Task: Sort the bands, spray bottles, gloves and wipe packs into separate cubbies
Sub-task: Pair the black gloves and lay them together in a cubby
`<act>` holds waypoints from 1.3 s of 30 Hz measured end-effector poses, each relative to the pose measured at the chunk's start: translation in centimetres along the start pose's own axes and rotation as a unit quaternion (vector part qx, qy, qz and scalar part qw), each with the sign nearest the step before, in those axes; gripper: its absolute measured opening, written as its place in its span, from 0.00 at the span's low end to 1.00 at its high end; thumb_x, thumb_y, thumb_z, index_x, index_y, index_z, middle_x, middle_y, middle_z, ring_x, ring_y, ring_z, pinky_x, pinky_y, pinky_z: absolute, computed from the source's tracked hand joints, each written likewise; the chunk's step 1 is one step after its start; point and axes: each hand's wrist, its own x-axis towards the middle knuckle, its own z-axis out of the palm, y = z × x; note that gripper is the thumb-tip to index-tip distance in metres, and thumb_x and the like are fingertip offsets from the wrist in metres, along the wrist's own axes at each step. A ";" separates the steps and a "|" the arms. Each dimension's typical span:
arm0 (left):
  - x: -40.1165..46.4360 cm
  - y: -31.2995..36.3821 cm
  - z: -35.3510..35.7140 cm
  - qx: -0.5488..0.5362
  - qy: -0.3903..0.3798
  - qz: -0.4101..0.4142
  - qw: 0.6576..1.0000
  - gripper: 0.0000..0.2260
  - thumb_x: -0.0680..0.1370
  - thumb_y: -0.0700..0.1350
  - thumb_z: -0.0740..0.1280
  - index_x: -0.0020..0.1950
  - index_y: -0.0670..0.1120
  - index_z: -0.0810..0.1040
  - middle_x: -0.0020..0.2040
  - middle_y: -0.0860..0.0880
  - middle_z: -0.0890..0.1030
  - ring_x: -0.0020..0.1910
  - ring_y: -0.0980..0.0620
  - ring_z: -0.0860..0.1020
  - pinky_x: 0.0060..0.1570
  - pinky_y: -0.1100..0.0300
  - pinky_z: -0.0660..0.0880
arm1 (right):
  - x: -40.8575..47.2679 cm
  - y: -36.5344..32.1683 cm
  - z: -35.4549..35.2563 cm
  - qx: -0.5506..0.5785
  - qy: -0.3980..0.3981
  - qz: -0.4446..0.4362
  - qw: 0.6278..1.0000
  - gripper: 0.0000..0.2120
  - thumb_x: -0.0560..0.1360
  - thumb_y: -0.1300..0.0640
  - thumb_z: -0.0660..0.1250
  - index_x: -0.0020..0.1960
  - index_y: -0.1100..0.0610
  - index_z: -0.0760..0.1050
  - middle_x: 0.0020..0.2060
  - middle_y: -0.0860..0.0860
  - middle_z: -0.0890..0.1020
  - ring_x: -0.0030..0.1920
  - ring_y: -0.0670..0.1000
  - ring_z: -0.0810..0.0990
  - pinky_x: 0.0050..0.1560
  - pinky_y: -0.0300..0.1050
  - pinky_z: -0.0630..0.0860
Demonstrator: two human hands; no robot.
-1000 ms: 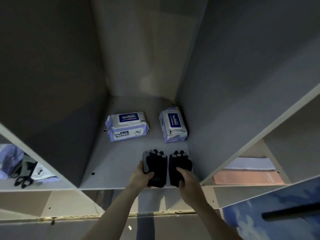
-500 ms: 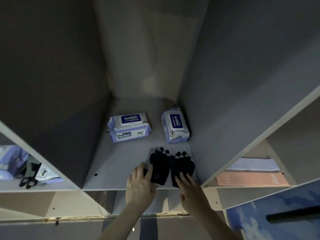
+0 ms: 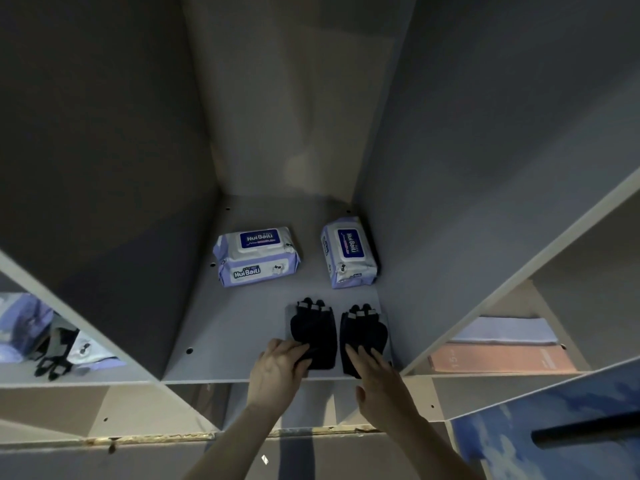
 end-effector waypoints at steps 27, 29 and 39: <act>-0.7 -0.2 1.3 0.012 -0.027 0.098 0.995 0.22 0.59 0.35 0.80 0.51 0.48 0.85 0.55 0.47 0.84 0.56 0.47 0.82 0.51 0.57 0.80 | -0.2 -0.9 -0.4 0.065 0.102 -0.047 0.992 0.25 0.80 0.61 0.56 0.76 0.50 0.58 0.77 0.48 0.55 0.76 0.48 0.54 0.73 0.40 0.54; -1.1 0.1 1.3 0.008 -0.033 0.095 0.995 0.22 0.59 0.35 0.80 0.51 0.49 0.85 0.55 0.48 0.84 0.56 0.48 0.82 0.52 0.57 0.79 | -0.6 0.0 -0.1 0.052 0.074 -0.040 0.995 0.29 0.80 0.59 0.56 0.78 0.52 0.48 0.77 0.47 0.43 0.76 0.44 0.47 0.74 0.41 0.54; -0.7 0.6 1.6 0.018 -0.068 0.071 0.995 0.26 0.56 0.34 0.79 0.50 0.52 0.85 0.57 0.49 0.83 0.58 0.48 0.81 0.50 0.58 0.80 | -1.0 0.4 3.3 -0.089 0.028 -0.042 0.995 0.53 0.48 0.46 0.81 0.69 0.58 0.65 0.65 0.56 0.76 0.66 0.56 0.66 0.64 0.52 0.71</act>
